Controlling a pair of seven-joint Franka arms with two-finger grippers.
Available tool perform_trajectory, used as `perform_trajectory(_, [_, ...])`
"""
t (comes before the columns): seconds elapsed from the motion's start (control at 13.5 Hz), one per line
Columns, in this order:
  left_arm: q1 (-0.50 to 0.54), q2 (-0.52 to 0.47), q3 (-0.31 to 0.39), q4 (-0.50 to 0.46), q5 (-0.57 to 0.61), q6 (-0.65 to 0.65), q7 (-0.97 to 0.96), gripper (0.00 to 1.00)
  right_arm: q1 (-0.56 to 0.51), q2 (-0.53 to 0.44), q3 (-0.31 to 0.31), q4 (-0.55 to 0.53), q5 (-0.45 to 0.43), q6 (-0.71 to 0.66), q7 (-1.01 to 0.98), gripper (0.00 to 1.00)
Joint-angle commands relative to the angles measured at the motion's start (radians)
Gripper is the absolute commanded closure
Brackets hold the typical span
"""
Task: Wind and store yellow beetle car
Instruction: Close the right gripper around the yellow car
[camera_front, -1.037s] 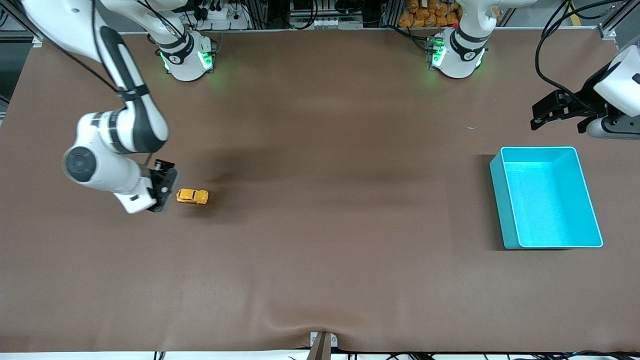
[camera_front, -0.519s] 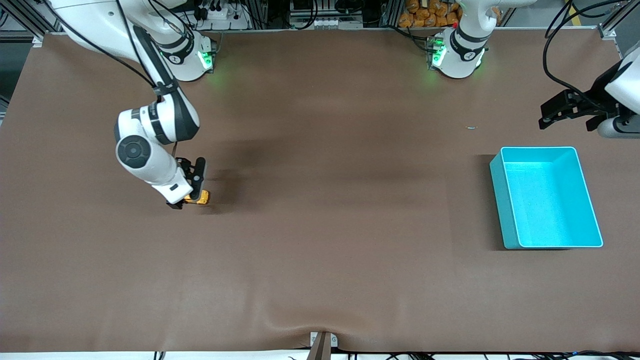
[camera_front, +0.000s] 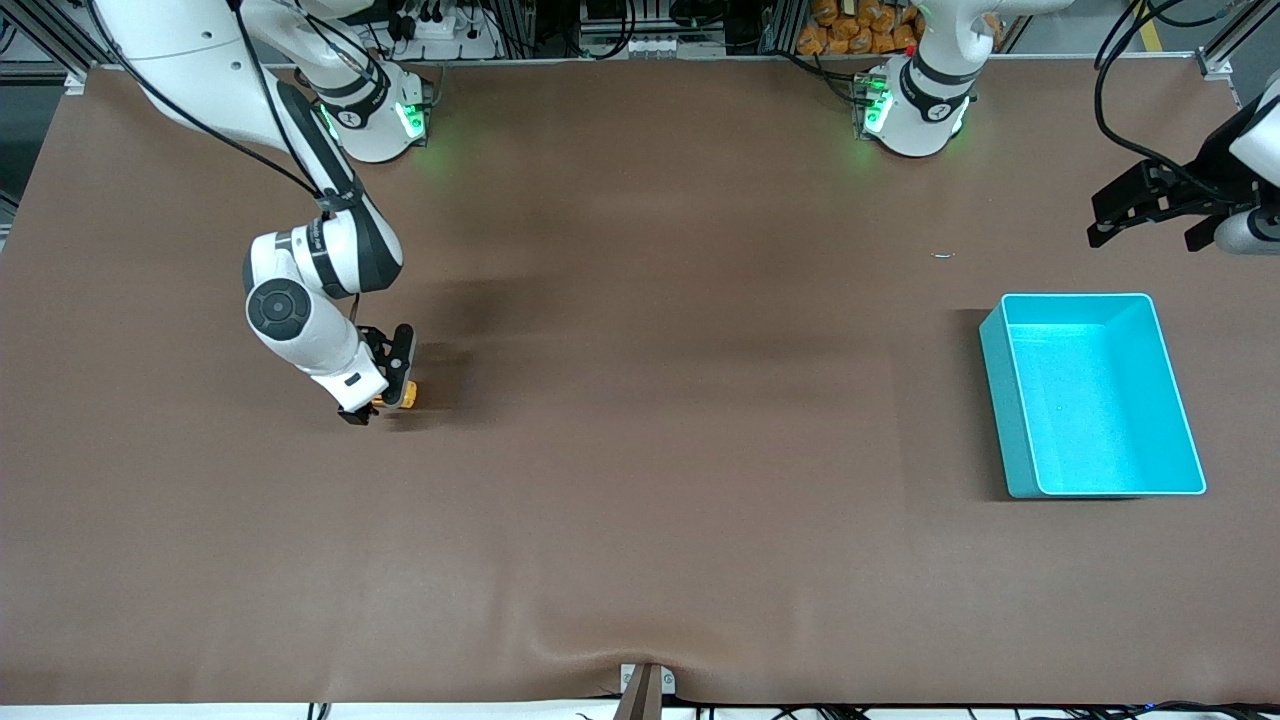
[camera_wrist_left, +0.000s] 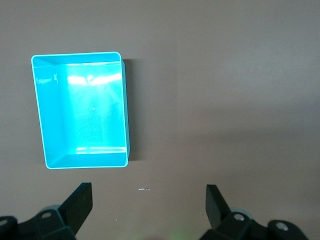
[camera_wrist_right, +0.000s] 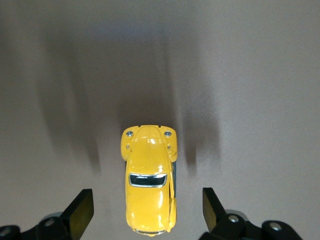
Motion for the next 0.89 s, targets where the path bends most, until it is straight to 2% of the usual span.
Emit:
perform_trajectory(0.0, [-0.001, -0.008, -0.010, 0.006, 0.018, -0.016, -0.015, 0.00, -0.016, 0.016, 0.008, -0.003, -0.026, 0.043, -0.006, 0.14])
perform_trajectory(0.15, [-0.005, -0.006, -0.006, 0.006, 0.029, -0.013, -0.017, 0.00, -0.016, 0.019, 0.008, -0.005, -0.026, 0.043, -0.006, 0.25])
perform_trajectory(0.37, [0.001, -0.005, -0.003, 0.006, 0.029, -0.002, -0.017, 0.00, -0.011, 0.024, 0.008, -0.005, -0.026, 0.043, -0.008, 0.49])
perform_trajectory(0.52, [0.002, -0.005, -0.002, 0.006, 0.029, 0.002, -0.017, 0.00, -0.013, 0.033, 0.008, -0.003, -0.026, 0.042, -0.037, 0.61])
perform_trajectory(0.81, [0.001, -0.006, 0.003, 0.006, 0.030, 0.004, -0.017, 0.00, -0.016, 0.047, 0.008, 0.000, -0.026, 0.043, -0.065, 0.73])
